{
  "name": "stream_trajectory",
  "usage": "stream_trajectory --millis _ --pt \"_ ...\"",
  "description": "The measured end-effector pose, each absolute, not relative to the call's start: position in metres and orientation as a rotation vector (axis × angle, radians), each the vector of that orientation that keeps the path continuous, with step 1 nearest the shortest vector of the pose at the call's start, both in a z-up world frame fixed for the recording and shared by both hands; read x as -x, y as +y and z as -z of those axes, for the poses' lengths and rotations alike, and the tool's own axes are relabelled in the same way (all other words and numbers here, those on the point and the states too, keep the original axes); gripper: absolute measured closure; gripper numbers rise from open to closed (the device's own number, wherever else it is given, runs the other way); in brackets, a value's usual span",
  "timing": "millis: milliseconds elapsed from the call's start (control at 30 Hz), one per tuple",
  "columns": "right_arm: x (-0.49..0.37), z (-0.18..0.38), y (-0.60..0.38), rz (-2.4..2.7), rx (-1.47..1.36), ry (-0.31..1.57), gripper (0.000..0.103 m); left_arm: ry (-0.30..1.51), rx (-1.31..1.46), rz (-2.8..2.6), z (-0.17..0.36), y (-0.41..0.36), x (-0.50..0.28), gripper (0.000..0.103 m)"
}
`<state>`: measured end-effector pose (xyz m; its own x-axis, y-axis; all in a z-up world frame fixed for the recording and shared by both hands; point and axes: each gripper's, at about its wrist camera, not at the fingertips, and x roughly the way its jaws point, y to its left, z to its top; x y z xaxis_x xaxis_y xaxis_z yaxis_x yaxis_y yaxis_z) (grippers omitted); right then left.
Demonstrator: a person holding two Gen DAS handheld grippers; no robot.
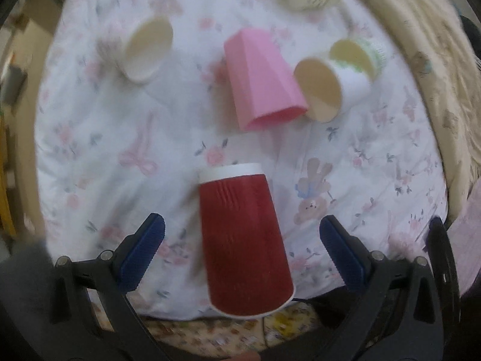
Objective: Flip cup upside down
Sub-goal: 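Close the left tool fingers around the red ribbed cup's body, then lift the red cup with the left tool and rotate it end over end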
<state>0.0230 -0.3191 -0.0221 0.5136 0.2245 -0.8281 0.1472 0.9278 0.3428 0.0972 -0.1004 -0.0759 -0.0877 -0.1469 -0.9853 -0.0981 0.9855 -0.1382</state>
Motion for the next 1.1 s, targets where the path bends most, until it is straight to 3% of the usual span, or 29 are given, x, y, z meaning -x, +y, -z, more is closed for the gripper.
stream_trajectory --millis 267,333,567,633,1100 --pt "-0.025 0.028 -0.332 -0.044 -0.49 1.055 0.004 1.807 0.222 -0.034 0.123 -0.101 -0.098 0.002" --pt "-0.026 0.029 -0.333 -0.047 -0.5 1.061 0.004 1.828 0.254 -0.037 0.13 -0.1 -0.097 0.016" --pt "-0.024 0.023 -0.329 -0.035 -0.457 1.043 0.004 1.858 0.316 -0.027 0.144 -0.104 -0.085 0.025" --pt "-0.024 0.02 -0.327 -0.038 -0.443 1.028 0.004 1.859 0.315 -0.015 0.144 -0.107 -0.082 0.034" --pt "-0.027 0.023 -0.319 -0.056 -0.433 1.047 0.004 1.655 0.282 0.036 0.092 -0.088 -0.073 0.036"
